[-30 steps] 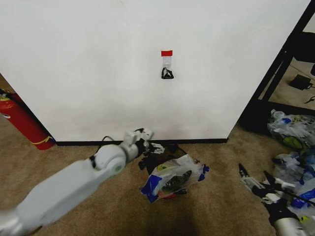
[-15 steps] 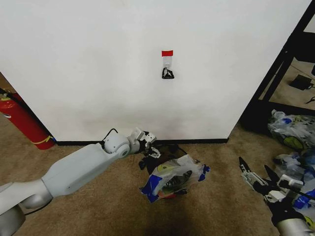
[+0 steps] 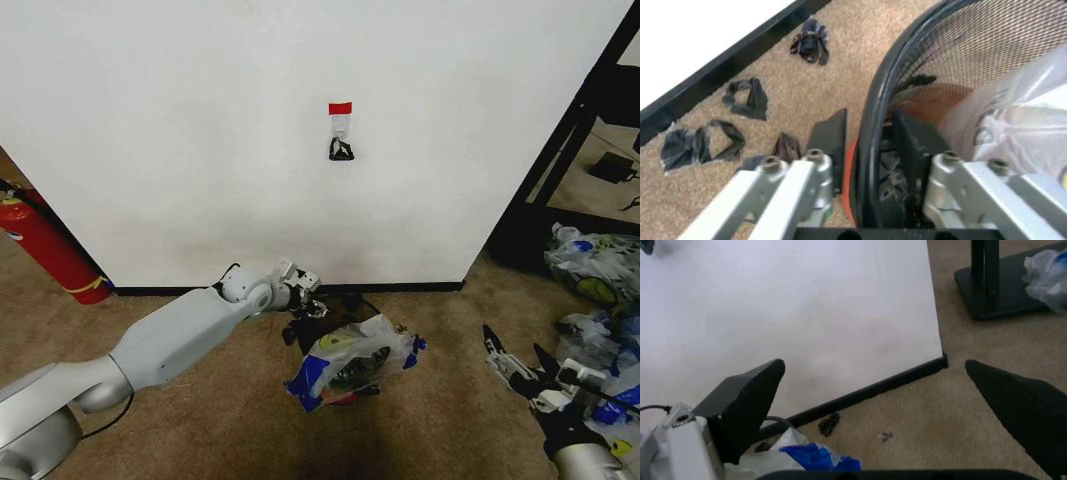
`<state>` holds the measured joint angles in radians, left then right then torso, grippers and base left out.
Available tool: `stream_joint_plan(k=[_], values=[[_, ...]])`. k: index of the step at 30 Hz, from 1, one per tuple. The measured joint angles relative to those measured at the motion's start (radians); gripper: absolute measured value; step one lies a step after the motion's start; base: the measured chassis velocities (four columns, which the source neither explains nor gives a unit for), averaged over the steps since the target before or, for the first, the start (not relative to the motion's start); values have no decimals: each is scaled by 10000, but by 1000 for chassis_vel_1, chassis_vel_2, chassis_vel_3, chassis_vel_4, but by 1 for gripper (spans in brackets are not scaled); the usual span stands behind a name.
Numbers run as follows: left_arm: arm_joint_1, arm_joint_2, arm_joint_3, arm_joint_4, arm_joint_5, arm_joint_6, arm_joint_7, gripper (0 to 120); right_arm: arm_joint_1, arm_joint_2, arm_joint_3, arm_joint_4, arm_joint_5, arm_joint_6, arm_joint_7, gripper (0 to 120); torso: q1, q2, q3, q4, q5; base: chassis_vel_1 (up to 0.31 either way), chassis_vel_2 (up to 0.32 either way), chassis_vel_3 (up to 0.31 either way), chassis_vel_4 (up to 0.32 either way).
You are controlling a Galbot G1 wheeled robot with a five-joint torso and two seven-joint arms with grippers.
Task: Pick up the garbage bag from the wall and place it over the trash bin.
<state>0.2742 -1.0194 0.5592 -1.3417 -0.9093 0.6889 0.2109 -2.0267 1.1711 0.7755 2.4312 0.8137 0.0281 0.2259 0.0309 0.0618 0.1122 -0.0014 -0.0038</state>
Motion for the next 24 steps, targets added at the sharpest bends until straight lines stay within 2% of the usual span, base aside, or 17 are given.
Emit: stream_joint_plan(k=[1, 2, 3, 4, 5, 13, 17, 19, 21, 22, 24], values=[[0, -9, 0, 7, -32, 37, -72, 20, 3, -18, 46, 9, 21, 0, 14, 100, 0, 0, 0, 1, -1, 0, 0, 0, 0], [0, -9, 0, 7, -32, 37, -72, 20, 3, -18, 46, 9, 21, 0, 14, 100, 0, 0, 0, 1, -1, 0, 0, 0, 0], [0, -14, 0, 4, -74, 80, -159, 15, 5, -33, 84, 15, 37, 1, 29, 100, 0, 0, 0, 0, -1, 0, 0, 0, 0], [50, 33, -14, -112, -176, 218, -446, 5, 3, -63, 117, 13, 40, 1, 59, 100, 0, 0, 0, -1, -1, 0, 0, 0, 0], [72, 68, -26, -161, -193, 293, -545, 3, 2, -68, 118, -1, 36, 0, 71, 100, 0, 0, 0, -2, -1, 0, 0, 0, 0], [343, 308, -348, -719, -673, 503, -1278, 3, 87, -149, 71, -81, 18, -68, 177, 100, 0, 0, 1, -3, -2, 0, 0, 0, 0], [1134, 817, -1371, -1960, -1895, 503, -2743, 3, 342, -244, -21, -132, 151, -263, 370, 100, 0, 1, -1, -1, 0, 0, 0, 0, 0], [1337, 880, -1586, -2128, -2094, 502, -3078, 3, 398, -255, -61, -144, 208, -315, 424, 100, 0, 1, 0, 3, -1, 0, 0, 0, 0], [1849, 925, -2223, -2480, -2678, 502, -4130, 3, 502, -281, -162, -183, 290, -408, 517, 100, 0, 0, 0, 2, -2, 0, 0, 0, 0], [2342, 908, -2961, -2841, -3263, 498, -5228, 3, 599, -303, -279, -237, 287, -459, 567, 100, 0, 0, 0, -1, -3, 0, 0, 0, 0], [2837, 953, -3636, -3293, -3838, 483, -6248, 3, 751, -332, -486, -277, 266, -591, 685, 100, -1, 1, -1, 0, 0, 0, 0, 0, 0]])
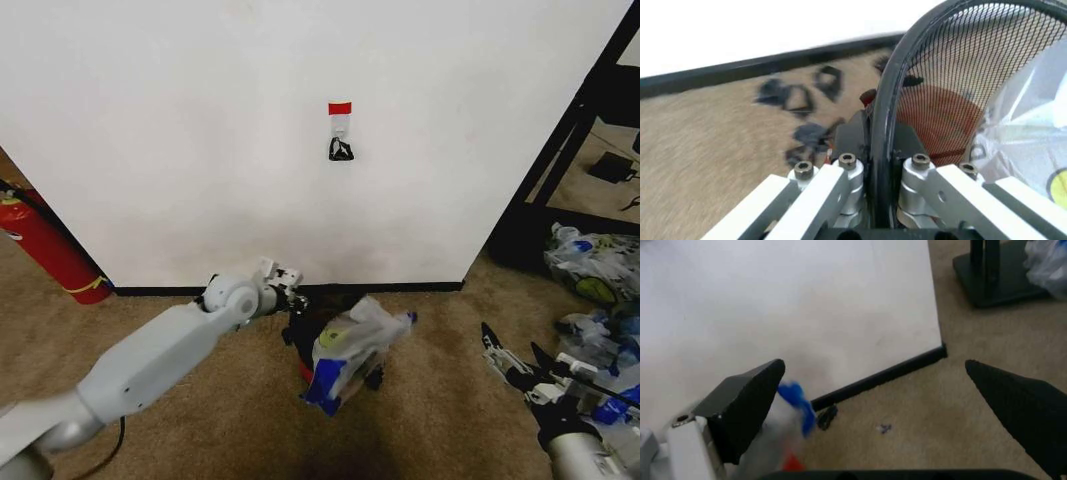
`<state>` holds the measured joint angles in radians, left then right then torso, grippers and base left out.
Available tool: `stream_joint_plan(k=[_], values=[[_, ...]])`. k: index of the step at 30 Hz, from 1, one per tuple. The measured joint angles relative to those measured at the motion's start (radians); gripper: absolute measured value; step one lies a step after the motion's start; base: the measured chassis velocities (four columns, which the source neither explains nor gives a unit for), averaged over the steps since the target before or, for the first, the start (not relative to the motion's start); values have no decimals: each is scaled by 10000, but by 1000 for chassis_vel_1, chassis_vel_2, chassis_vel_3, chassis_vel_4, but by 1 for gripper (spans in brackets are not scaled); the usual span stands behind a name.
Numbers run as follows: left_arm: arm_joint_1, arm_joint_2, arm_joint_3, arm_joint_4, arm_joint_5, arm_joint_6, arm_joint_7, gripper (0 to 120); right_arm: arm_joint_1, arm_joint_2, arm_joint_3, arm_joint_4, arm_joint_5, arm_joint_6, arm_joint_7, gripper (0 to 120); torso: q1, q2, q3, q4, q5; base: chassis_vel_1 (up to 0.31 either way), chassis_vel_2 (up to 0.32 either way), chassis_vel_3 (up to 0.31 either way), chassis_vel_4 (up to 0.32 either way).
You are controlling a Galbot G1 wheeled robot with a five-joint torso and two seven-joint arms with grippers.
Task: Pick up the garbage bag from the wall and place it over the trash bin.
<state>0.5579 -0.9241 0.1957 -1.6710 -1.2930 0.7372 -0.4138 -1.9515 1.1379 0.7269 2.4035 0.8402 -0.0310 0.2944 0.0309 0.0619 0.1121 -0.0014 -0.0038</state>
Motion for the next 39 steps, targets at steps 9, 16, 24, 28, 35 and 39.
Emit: stream_joint_plan(k=[9, 16, 24, 28, 35, 39], values=[[2687, 58, -2308, -1983, -1944, -845, -3333, 3, 714, -102, -852, -92, -70, -952, 895, 100, 0, 0, 0, 1, -2, 0, 0, 0, 0], [4098, -626, -2716, -2780, -564, -1961, -3506, 3, 1009, -436, -1347, -61, -191, -1204, 841, 100, 0, 0, 0, -1, -2, 0, 0, 0, 0], [4889, -1689, -2301, -2718, 1299, -2724, -3592, 3, 1356, -1224, -1662, -57, -276, -1667, 779, 100, 0, 0, 0, 0, -1, 0, 0, 0, 0], [5046, -1824, -2114, -2675, 1898, -2743, -3574, 3, 1339, -1255, -1668, -107, -290, -1721, 785, 100, 0, 0, 0, -2, 0, 0, 0, 0, 0], [5184, -1864, -1912, -2383, 2394, -2694, -3407, 3, 1335, -1238, -1711, -121, -299, -1799, 859, 100, 0, 1, 0, 0, 1, 0, 0, 0, 0], [5238, -2022, -1948, -2351, 2467, -2321, -3613, 3, 1302, -1308, -1634, -69, -225, -1826, 999, 100, 0, 1, 0, 2, 2, 0, 0, 0, 0]])
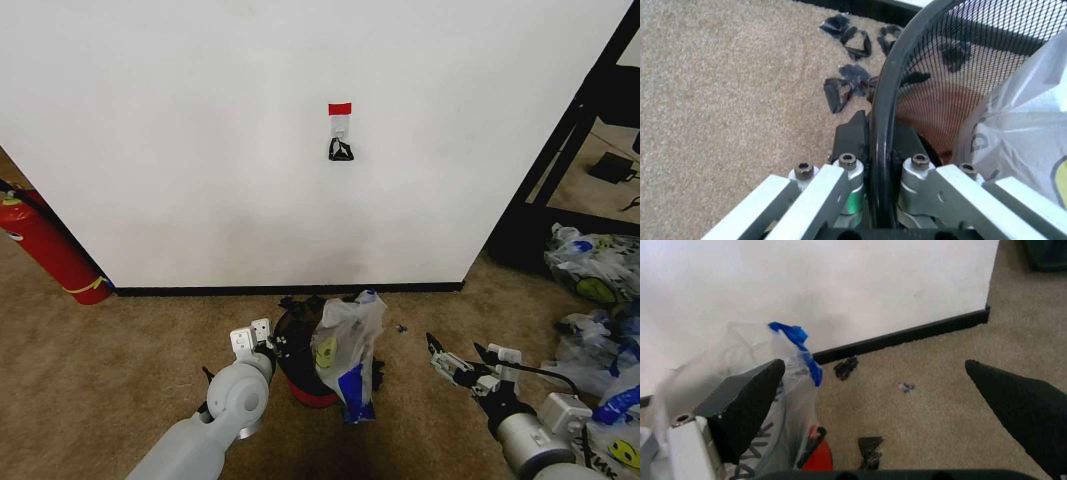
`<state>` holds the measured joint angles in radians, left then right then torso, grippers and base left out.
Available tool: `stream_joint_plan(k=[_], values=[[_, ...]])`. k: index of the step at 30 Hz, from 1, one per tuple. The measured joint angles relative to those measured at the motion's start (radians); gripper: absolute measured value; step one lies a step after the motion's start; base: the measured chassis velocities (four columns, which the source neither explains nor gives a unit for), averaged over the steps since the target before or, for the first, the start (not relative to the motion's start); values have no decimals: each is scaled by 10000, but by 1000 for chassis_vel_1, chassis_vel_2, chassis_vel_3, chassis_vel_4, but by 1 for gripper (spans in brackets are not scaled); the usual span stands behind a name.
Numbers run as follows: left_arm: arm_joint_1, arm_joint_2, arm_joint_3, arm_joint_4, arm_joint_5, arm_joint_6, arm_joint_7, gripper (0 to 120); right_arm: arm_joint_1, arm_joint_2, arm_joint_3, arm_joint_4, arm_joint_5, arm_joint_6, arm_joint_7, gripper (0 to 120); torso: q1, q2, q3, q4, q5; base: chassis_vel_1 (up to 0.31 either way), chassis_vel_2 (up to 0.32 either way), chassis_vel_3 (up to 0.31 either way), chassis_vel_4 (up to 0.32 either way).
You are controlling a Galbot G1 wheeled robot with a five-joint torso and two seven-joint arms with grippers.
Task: Pick up the garbage bag from the wall and place it over the trash bin.
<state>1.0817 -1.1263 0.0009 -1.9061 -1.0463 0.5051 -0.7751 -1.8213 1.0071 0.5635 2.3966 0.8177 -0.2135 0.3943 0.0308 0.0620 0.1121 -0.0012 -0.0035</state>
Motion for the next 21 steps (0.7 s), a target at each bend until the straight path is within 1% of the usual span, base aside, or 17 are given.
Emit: stream_joint_plan(k=[2, 3, 4, 5, 7, 8, 10, 11, 14, 16, 17, 19, 20, 21], values=[[3, -5, 2, -2, 2, 21, -2, 4, -7, -1, 10, 7, 2, 0, 6, 100, 0, 0, 0, 0, 0, 0, 0, 0, 0], [26, -4, 15, -14, 0, 114, 6, 10, -23, 1, 31, 29, 6, -1, 7, 100, 0, 0, 0, -4, 0, 0, 0, 0, 0], [39, 5, 13, -43, -1, 161, 15, 13, -36, 3, 44, 34, 7, 0, 7, 100, 1, -1, 3, -2, -4, 0, 0, 0, 0], [52, 42, -4, -104, -1, 214, 45, 18, -45, 4, 52, 43, 9, -1, 5, 100, 1, 0, 2, -6, -4, 0, 0, 0, 0], [100, 151, -80, -276, 0, 357, 109, 25, -48, -25, 57, 48, 25, 0, -1, 100, 1, 0, 2, -5, -2, 0, 0, 0, 0], [100, 151, -80, -276, 0, 357, 109, 25, -48, -25, 57, 48, 25, 0, -1, 100, 1, 0, 2, -5, -2, 0, 0, 0, 0], [173, 316, -187, -506, 10, 466, 160, 32, -30, -111, 56, 60, 77, -23, -3, 100, 1, 0, 2, -3, -3, 0, 0, 0, 0], [240, 407, -272, -702, 48, 488, 171, 39, 4, -198, 48, 77, 139, -94, -6, 100, 1, 0, 2, -2, -2, 0, 0, 0, 0], [392, 588, -398, -1185, 68, 604, 197, 51, 127, -419, 33, 76, 221, -177, -5, 100, 1, 0, 2, -2, -2, 0, 0, 0, 0], [418, 613, -407, -1249, 69, 623, 197, 52, 146, -455, 33, 70, 242, -185, -2, 100, 1, 0, 2, -2, -2, 0, 0, 0, 0], [546, 707, -454, -1496, 94, 707, 216, 59, 214, -615, 32, 43, 336, -218, 1, 100, 1, 0, 2, -2, -4, 0, 0, 0, 0], [739, 849, -580, -1770, 277, 763, 297, 66, 291, -839, 31, -4, 402, -248, -32, 100, 1, 0, 2, -4, -3, 0, 0, 0, 0], [913, 966, -696, -1998, 487, 761, 386, 72, 387, -1048, -9, -55, 441, -280, -92, 100, 1, 0, 1, -5, -3, 0, 0, 0, 0], [1007, 1030, -750, -2139, 563, 758, 424, 74, 469, -1182, -51, -92, 467, -304, -128, 100, 1, 0, 1, -5, -4, 0, 0, 0, 0]])
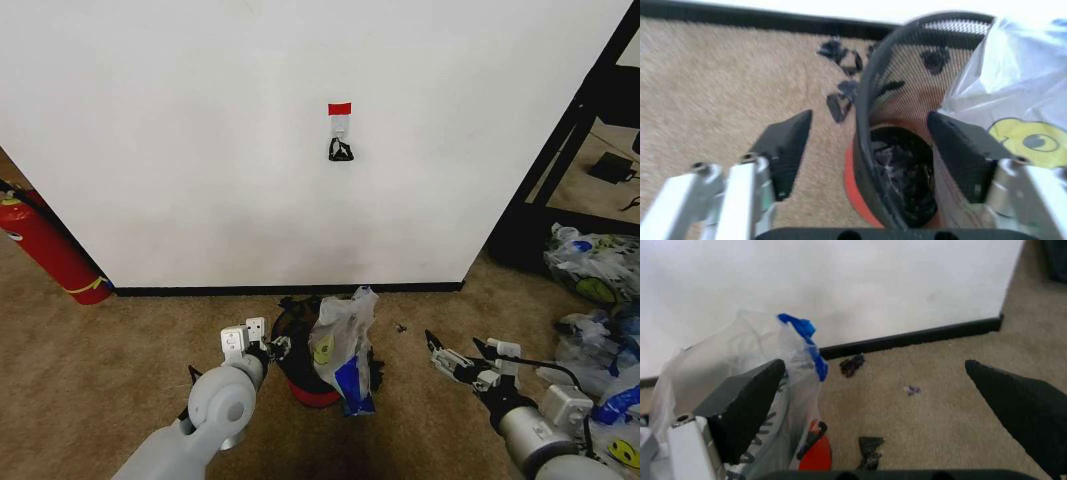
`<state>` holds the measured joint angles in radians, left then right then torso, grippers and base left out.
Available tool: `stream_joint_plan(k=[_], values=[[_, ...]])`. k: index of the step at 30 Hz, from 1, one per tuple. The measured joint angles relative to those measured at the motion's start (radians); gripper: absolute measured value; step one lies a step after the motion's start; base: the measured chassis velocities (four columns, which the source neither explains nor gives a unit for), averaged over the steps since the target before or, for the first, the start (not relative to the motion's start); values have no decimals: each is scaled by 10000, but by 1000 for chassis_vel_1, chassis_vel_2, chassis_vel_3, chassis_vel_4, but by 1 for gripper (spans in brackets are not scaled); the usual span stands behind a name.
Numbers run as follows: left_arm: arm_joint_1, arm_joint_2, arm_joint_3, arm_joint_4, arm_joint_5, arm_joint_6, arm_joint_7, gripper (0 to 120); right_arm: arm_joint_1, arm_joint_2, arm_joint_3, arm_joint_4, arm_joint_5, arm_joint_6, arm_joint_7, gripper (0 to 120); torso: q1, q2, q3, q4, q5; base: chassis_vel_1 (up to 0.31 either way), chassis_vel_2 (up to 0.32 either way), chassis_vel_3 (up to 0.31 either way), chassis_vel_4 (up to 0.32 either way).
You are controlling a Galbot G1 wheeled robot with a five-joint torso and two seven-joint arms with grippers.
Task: Pick up the garbage bag from the wall and place it over the trash bin.
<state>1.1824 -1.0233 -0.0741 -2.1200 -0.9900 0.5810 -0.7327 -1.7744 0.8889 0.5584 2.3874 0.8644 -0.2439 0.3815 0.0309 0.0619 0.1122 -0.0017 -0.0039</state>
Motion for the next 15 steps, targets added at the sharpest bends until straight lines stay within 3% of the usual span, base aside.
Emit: stream_joint_plan(k=[1, 4, 6, 9, 13, 15], values=[[0, 0, 0, 0, 0, 0, 0, 74, 0, 0, 0, 0, 0, 0, 0, 100, 0, 0, 0, 0, 0, 0, 0, 0, 0], [403, 294, -80, -766, 378, -26, 260, 89, 737, -732, -512, -460, -225, -114, -374, 100, 0, 0, 0, 14, 4, 0, 0, 0, 0], [352, 335, 166, -936, 533, -33, 463, 97, 949, -954, -705, -750, -652, -125, -727, 100, 0, 0, 0, 8, 2, 0, 0, 0, 0], [253, 287, 381, -1016, 720, -45, 689, 100, 1299, -1193, -1121, -1064, -1111, -225, -1045, 100, 0, 0, 0, -10, -1, 0, 0, 0, 0], [498, 203, 266, -1345, 930, -79, 843, 100, 2688, -1577, -2707, -2005, -1444, -316, -1293, 100, 1, 0, 1, 11, 1, 0, 0, 0, 0], [559, 225, 188, -1473, 995, -98, 891, 100, 2987, -1550, -3059, -2158, -1396, -316, -1332, 100, 1, -1, 1, 9, 0, 0, 0, 0, 0]])
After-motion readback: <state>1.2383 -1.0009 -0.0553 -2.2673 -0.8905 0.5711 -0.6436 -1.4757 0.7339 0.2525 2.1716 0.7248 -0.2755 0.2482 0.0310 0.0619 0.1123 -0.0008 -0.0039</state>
